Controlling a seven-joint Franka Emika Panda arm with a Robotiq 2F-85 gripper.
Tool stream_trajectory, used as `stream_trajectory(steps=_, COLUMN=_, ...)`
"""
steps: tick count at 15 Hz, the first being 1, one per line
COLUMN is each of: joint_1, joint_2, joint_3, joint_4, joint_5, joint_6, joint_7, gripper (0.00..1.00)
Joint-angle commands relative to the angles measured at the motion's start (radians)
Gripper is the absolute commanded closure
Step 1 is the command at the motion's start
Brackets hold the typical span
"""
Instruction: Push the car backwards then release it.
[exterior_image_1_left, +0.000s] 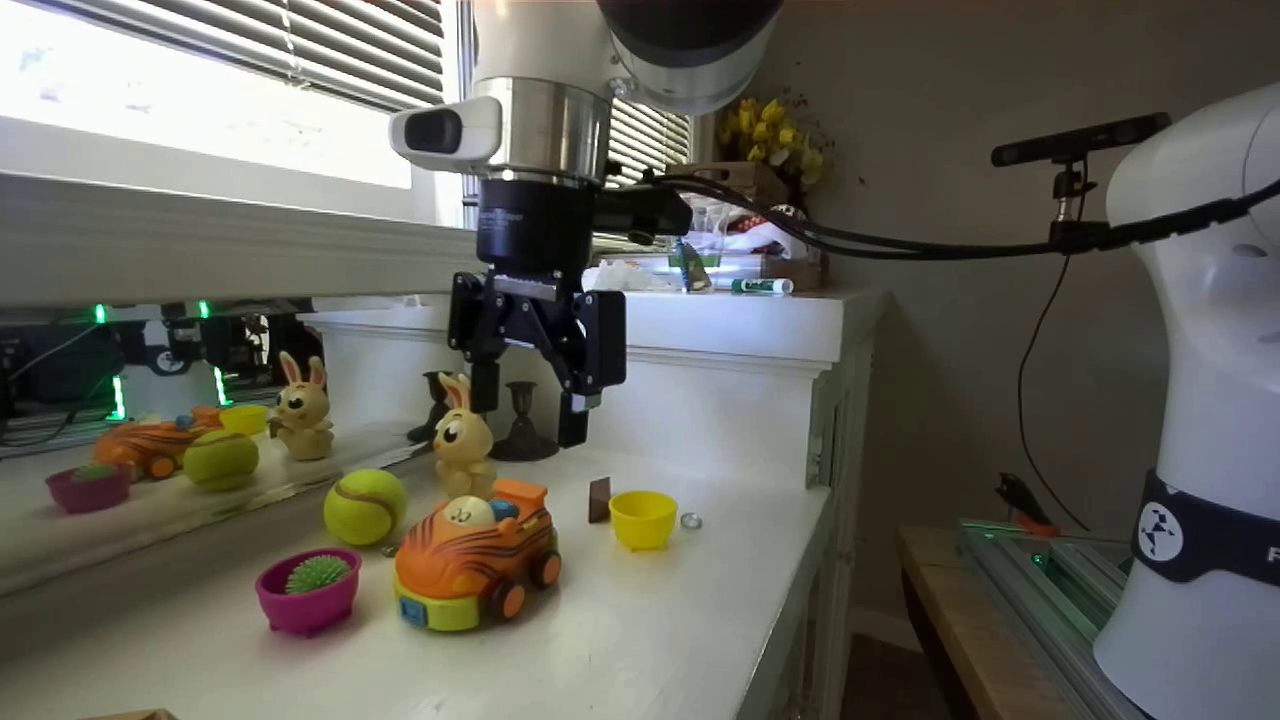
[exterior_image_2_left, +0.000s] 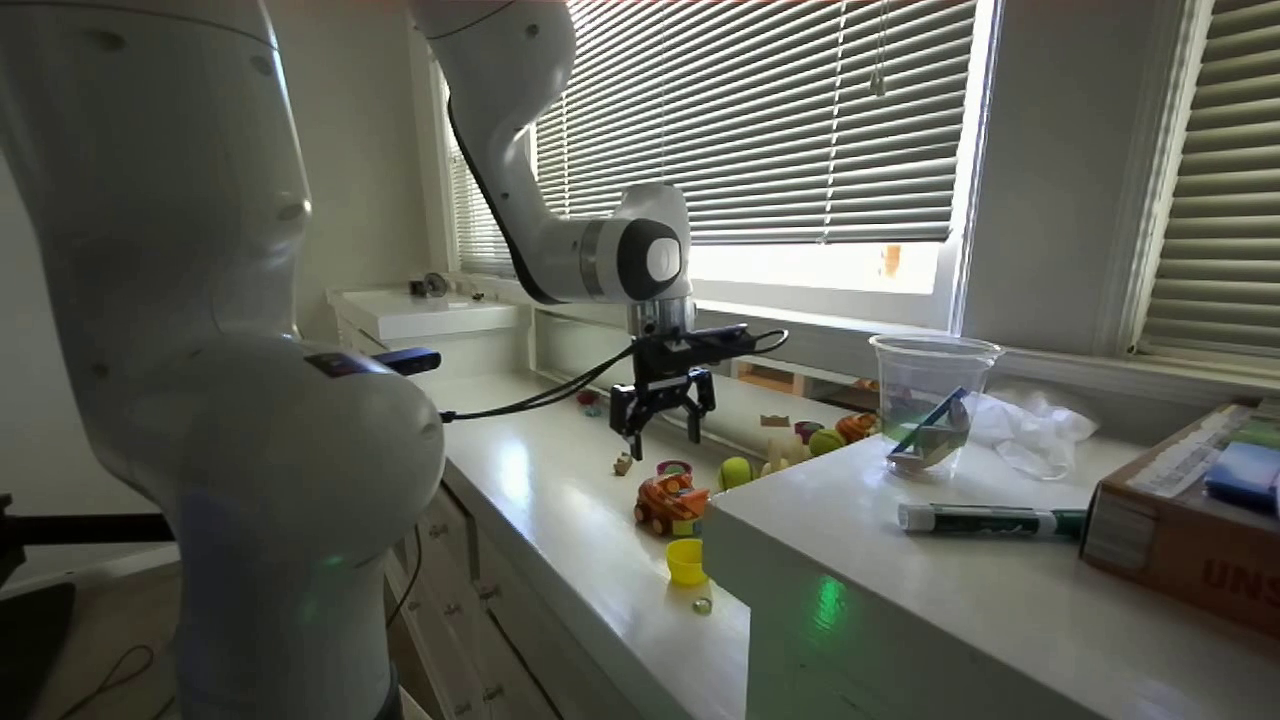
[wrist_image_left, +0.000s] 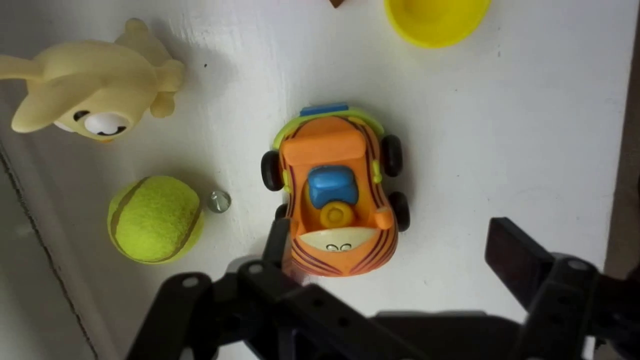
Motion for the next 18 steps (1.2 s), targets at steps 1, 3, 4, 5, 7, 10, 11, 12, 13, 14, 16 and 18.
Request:
stream_trajectory(steps=1, joint_1=-0.023, joint_2=0.049, joint_3=0.022, joint_4=0.016, joint_5=0.008, joint_6=0.066, joint_7=-0.01, gripper=0.0)
stream_trajectory(steps=3, joint_1=-0.021, joint_2=0.076, joint_3=0.027, joint_4=0.022, joint_5=0.029, joint_6=0.092, joint_7=-0.033, gripper=0.0)
stream_trajectory(steps=4, joint_1=-0.02, joint_2=0.094, joint_3=0.032, joint_4=0.025, joint_5=0.034, joint_6=0.109, joint_7=-0.037, gripper=0.0)
stream_trajectory(steps=5, joint_1=-0.02, joint_2=0.108, joint_3=0.038, joint_4=0.026, joint_5=0.036, joint_6=0.128, joint_7=-0.037, gripper=0.0)
stream_trajectory(steps=7, joint_1=-0.024, joint_2=0.141, joint_3=0.052, joint_4=0.032, joint_5=0.032, joint_6=0.155, joint_7=-0.042, gripper=0.0)
stream_trajectory(steps=10, joint_1=-0.037, joint_2=0.188, joint_3=0.073, joint_4=0.046, joint_5=0.053, joint_6=0.184, joint_7=-0.08, gripper=0.0)
stream_trajectory(steps=11, joint_1=-0.043, joint_2=0.201, joint_3=0.08, joint_4=0.052, joint_5=0.056, joint_6=0.189, joint_7=-0.091, gripper=0.0)
stream_trajectory(steps=12, joint_1=-0.05, joint_2=0.212, joint_3=0.087, joint_4=0.057, joint_5=0.058, joint_6=0.194, joint_7=-0.103, gripper=0.0)
stream_trajectory(steps=13, joint_1=-0.058, joint_2=0.221, joint_3=0.095, joint_4=0.061, joint_5=0.057, joint_6=0.197, joint_7=-0.115, gripper=0.0)
stream_trajectory(steps=14, joint_1=-0.065, joint_2=0.23, joint_3=0.103, joint_4=0.064, joint_5=0.055, joint_6=0.205, joint_7=-0.126, gripper=0.0)
stream_trajectory(steps=16, joint_1=-0.081, joint_2=0.246, joint_3=0.116, joint_4=0.072, joint_5=0.053, joint_6=0.21, joint_7=-0.149, gripper=0.0)
stream_trajectory(steps=18, joint_1=-0.095, joint_2=0.257, joint_3=0.128, joint_4=0.079, joint_5=0.052, joint_6=0.215, joint_7=-0.171, gripper=0.0)
